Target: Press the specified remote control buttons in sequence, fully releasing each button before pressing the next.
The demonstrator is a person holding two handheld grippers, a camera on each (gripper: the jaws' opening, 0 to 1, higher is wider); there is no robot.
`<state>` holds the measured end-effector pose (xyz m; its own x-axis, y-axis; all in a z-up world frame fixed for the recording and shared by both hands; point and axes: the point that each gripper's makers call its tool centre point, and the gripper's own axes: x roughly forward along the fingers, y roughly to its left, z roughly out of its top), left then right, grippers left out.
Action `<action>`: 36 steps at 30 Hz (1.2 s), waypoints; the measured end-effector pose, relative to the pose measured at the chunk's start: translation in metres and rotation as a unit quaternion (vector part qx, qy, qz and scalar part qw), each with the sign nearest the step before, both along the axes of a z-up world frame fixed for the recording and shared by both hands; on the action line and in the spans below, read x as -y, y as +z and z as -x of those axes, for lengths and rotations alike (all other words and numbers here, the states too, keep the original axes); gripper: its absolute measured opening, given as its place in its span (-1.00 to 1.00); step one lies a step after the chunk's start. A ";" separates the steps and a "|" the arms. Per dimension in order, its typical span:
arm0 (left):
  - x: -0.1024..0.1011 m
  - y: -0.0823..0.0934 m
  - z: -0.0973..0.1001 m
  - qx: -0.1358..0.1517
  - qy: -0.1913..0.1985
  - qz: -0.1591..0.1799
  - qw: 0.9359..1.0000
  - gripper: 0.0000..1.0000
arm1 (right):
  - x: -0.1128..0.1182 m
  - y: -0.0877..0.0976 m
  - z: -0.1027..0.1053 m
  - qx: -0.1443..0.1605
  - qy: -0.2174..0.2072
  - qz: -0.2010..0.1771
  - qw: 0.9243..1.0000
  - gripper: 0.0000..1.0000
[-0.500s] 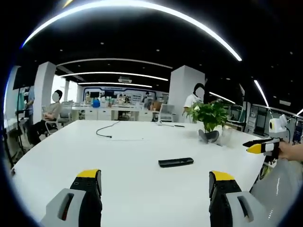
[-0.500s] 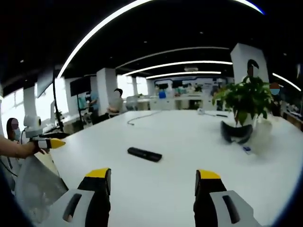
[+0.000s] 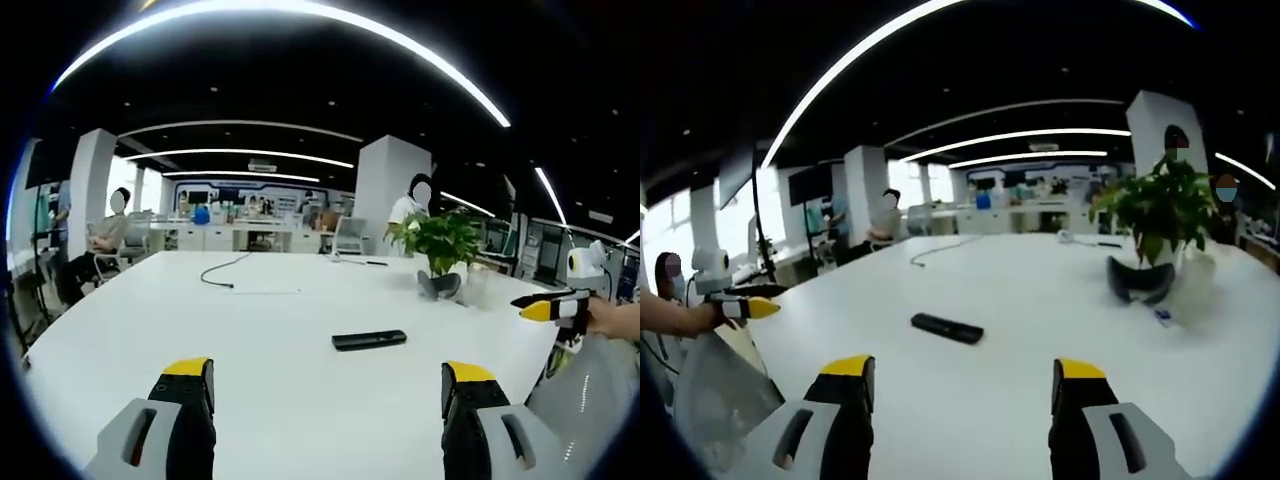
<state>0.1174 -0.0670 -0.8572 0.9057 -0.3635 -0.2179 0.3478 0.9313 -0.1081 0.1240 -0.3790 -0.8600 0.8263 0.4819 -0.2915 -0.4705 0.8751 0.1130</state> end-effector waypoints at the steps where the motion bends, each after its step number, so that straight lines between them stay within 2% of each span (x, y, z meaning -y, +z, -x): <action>1: 0.000 0.000 0.000 -0.001 -0.001 -0.001 1.000 0.95 | 0.000 0.000 0.000 0.001 0.000 0.000 1.000 0.41; 7: -0.001 -0.001 0.000 0.000 -0.001 -0.005 1.000 0.95 | -0.001 0.000 0.000 0.001 -0.001 0.004 1.000 0.40; 13: -0.001 -0.008 -0.002 -0.017 -0.001 -0.013 1.000 0.95 | -0.003 -0.011 0.001 -0.020 0.005 0.031 0.999 0.40; 19: -0.002 -0.004 -0.001 -0.009 0.003 -0.013 1.000 0.95 | -0.006 -0.009 0.001 -0.010 0.013 0.045 0.999 0.40; 21: -0.002 -0.002 -0.001 -0.005 0.004 -0.014 1.000 0.95 | -0.004 -0.009 0.000 -0.009 0.008 0.046 0.999 0.41; 24: 0.001 0.002 0.000 0.001 -0.001 0.004 1.000 0.96 | 0.000 -0.006 -0.001 -0.003 -0.005 0.045 0.999 0.41; 30: 0.001 0.003 0.001 0.005 -0.004 0.006 1.000 0.96 | 0.004 -0.005 -0.006 -0.004 -0.017 0.044 0.999 0.43; 32: -0.002 0.003 -0.001 0.007 0.002 0.003 1.000 0.95 | 0.007 -0.008 -0.005 -0.006 -0.028 0.054 0.998 0.42; 34: -0.003 -0.001 -0.005 -0.003 0.001 -0.002 1.000 0.96 | 0.015 -0.009 -0.008 -0.007 -0.049 0.084 0.995 0.41; 36: 0.004 -0.002 -0.003 -0.009 -0.016 0.018 1.000 0.97 | 0.014 -0.003 -0.011 0.005 -0.052 0.085 0.995 0.45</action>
